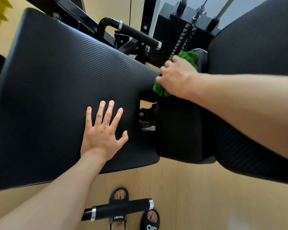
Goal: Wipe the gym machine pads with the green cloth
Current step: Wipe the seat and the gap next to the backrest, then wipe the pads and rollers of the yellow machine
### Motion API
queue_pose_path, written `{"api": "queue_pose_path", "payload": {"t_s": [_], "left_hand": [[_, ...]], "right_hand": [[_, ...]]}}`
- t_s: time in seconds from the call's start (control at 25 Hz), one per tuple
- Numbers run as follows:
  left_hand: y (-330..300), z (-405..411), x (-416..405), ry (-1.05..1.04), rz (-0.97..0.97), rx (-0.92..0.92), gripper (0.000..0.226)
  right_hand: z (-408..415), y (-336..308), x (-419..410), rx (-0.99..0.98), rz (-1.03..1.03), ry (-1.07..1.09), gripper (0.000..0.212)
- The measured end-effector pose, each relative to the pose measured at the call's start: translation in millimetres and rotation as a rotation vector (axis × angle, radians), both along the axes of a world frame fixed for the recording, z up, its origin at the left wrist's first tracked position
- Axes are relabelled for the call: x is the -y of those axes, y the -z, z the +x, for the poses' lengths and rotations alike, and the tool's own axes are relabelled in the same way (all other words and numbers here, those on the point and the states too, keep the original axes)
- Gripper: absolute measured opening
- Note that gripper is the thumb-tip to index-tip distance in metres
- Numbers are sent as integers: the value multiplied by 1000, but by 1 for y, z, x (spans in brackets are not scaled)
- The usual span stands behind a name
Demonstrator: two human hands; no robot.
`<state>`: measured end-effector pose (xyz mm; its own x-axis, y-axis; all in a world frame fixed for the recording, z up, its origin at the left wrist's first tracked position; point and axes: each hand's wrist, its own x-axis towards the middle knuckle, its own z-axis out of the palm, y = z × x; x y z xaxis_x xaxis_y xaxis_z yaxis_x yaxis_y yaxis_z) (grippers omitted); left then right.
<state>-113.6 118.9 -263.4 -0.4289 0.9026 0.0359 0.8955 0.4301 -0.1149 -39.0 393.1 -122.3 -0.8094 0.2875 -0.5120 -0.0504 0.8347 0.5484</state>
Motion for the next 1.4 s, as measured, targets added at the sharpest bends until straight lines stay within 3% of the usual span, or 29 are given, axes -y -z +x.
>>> {"api": "queue_pose_path", "payload": {"t_s": [0.2,0.56,0.72,0.8,0.88,0.96,1.04,1.08,1.2,1.32,1.4], "left_hand": [[1,-1,1,1,4,8,79],[-9,2,1,-23,-77,7,77],[-36,-1,-3,-57,-238,212,80],[-61,0,-7,-81,-281,405,78],[-94,14,-8,-173,-201,801,67],[-126,30,-2,-341,-99,1328,54],[-160,42,2,-508,-17,1796,49],[-177,45,3,-549,17,1944,51],[-226,58,-4,-489,78,2032,49],[-269,77,-16,-366,66,1920,38],[-297,89,-20,-350,91,1858,40]], "right_hand": [[-6,-39,-37,-95,46,309,40],[53,-32,60,-150,121,193,37],[88,-35,119,-152,16,268,35],[96,-40,150,-157,-145,346,33],[103,-46,173,-323,-472,565,21],[103,-55,181,-574,-807,989,17],[101,-67,182,-866,-1126,1474,32],[102,-75,183,-983,-1271,1684,39],[111,-109,182,-1109,-1633,2019,57],[127,-144,182,-1148,-1883,1983,65],[145,-168,185,-1161,-1889,1892,70]]}}
